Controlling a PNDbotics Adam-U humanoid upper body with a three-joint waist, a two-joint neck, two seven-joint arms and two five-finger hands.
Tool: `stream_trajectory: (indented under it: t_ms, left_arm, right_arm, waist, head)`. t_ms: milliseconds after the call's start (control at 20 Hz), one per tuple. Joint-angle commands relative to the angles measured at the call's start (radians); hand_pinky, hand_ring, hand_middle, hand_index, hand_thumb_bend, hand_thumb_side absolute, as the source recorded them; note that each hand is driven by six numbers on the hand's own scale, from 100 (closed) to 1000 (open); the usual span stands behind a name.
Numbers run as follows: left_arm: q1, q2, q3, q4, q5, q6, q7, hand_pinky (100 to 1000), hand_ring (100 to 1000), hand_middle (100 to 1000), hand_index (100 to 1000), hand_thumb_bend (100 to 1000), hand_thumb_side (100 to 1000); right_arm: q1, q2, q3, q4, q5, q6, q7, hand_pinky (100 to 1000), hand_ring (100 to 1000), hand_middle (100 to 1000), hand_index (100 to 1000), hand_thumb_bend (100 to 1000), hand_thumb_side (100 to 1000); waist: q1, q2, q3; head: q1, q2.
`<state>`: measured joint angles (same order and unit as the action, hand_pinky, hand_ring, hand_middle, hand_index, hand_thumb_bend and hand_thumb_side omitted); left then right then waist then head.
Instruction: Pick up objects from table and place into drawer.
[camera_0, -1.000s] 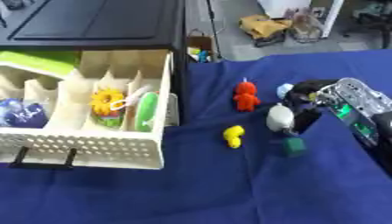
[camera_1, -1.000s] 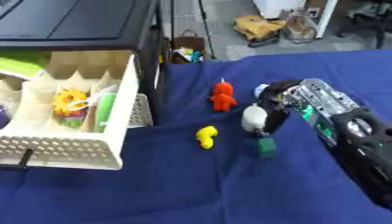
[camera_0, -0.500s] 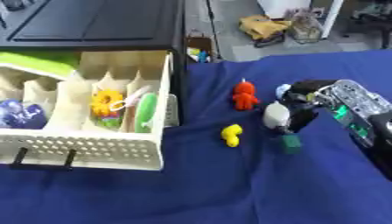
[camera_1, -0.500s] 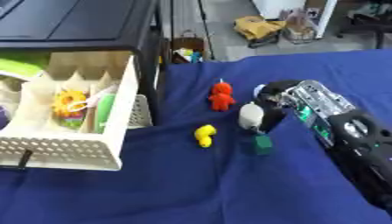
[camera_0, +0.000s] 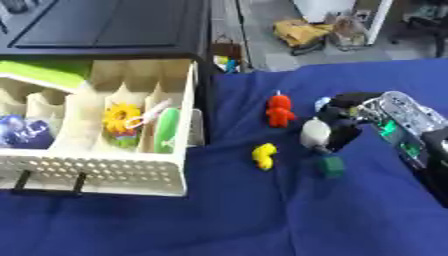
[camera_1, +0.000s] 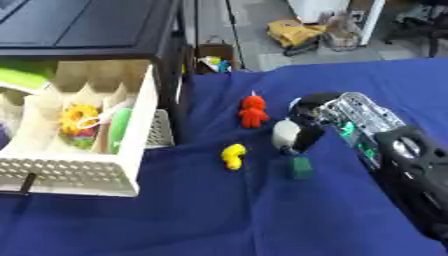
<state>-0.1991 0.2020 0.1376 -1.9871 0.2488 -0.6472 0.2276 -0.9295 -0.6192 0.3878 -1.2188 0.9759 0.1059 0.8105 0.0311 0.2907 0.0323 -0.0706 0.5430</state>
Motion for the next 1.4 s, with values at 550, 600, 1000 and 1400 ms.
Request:
stream_trajectory:
  t_ms: [550, 600, 1000, 1400]
  left_arm:
    - [-0.01, 0.016, -0.001, -0.013, 0.004, 0.001, -0.005, 489, 718, 731, 819, 397, 1000]
    - [-0.01, 0.016, -0.002, -0.013, 0.004, 0.001, -0.005, 489, 718, 731, 820, 397, 1000]
    - [-0.01, 0.016, -0.002, -0.013, 0.006, 0.001, -0.007, 489, 718, 730, 819, 394, 1000]
    - [-0.009, 0.016, -0.002, -0.013, 0.007, 0.001, -0.006, 487, 719, 730, 819, 393, 1000]
  right_arm:
    - [-0.017, -0.026, -0.003, -0.017, -0.016, 0.005, 0.019, 716, 813, 574, 772, 510, 534]
    - [-0.017, -0.025, -0.002, -0.014, -0.014, 0.004, 0.019, 716, 814, 574, 773, 511, 532]
    - [-0.016, -0.02, 0.005, 0.012, 0.004, -0.009, 0.014, 711, 811, 566, 763, 498, 506]
    - [-0.016, -0.016, 0.006, 0.018, 0.003, -0.011, -0.003, 696, 791, 524, 722, 463, 485]
  waist:
    - [-0.004, -0.02, 0.005]
    - [-0.004, -0.02, 0.005]
    - [-0.004, -0.02, 0.008]
    - [-0.003, -0.021, 0.008]
  head:
    - [-0.004, -0.013]
    - [-0.004, -0.013]
    - [-0.006, -0.014]
    - [-0.01, -0.016]
